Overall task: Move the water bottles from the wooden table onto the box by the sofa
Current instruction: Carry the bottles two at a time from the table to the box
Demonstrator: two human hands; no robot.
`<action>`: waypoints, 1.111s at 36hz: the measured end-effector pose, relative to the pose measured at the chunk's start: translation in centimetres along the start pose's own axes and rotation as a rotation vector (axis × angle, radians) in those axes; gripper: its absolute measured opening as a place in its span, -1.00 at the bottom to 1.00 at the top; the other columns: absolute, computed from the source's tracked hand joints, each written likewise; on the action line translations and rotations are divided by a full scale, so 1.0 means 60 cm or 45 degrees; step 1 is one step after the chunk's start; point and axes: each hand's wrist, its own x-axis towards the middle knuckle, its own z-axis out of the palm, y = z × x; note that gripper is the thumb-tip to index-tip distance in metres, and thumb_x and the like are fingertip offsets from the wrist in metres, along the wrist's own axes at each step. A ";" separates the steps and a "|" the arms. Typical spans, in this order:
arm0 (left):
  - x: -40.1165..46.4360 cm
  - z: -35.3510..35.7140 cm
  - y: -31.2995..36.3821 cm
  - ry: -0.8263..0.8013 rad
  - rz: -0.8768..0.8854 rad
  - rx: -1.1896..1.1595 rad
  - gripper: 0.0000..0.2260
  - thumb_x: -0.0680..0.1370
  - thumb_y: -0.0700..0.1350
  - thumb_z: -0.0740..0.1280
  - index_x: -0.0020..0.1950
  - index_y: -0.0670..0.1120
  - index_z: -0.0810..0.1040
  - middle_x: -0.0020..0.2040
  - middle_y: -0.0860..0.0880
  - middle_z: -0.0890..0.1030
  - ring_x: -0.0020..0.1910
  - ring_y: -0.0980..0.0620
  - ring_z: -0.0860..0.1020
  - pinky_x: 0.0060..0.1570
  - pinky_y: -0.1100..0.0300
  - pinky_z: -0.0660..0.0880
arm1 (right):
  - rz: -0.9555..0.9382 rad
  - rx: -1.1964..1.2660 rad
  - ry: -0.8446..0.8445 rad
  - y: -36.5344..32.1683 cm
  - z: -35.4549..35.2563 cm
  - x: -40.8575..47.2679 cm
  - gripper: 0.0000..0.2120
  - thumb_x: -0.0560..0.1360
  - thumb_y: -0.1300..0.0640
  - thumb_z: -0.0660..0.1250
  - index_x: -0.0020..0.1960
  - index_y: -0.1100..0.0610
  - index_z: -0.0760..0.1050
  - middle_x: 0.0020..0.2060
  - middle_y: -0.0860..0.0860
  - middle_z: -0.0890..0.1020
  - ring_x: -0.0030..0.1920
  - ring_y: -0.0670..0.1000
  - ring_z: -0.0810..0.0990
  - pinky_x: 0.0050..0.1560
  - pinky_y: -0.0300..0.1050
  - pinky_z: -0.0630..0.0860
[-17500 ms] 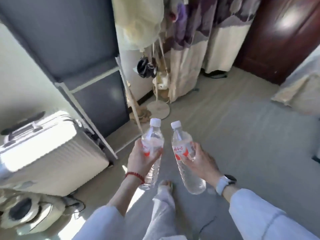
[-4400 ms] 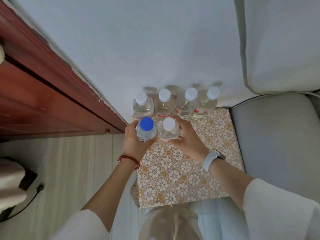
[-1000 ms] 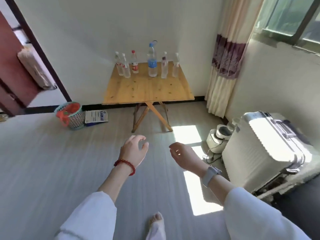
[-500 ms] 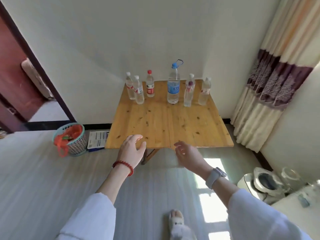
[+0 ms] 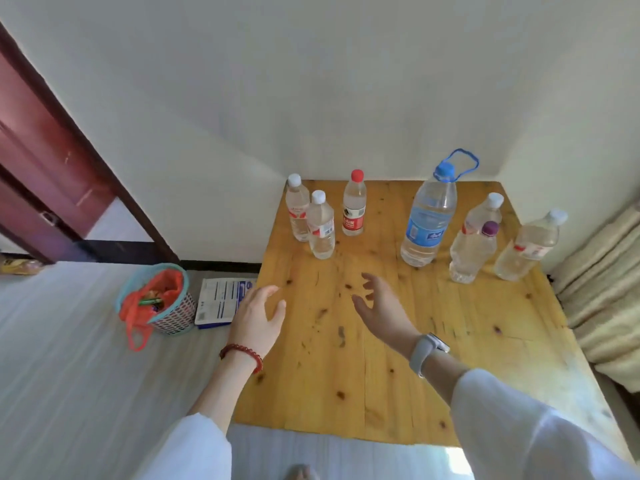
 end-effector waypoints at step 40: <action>0.534 0.222 -0.146 -0.430 0.118 -0.619 -0.53 0.27 0.05 0.52 0.06 0.01 0.38 0.02 -0.03 0.54 -0.03 0.04 0.54 -0.15 0.32 0.45 | 0.592 0.391 0.260 0.050 0.165 0.331 -0.34 0.31 -0.22 0.36 0.32 -0.04 0.25 0.15 -0.11 0.51 0.17 -0.12 0.49 0.17 -0.04 0.51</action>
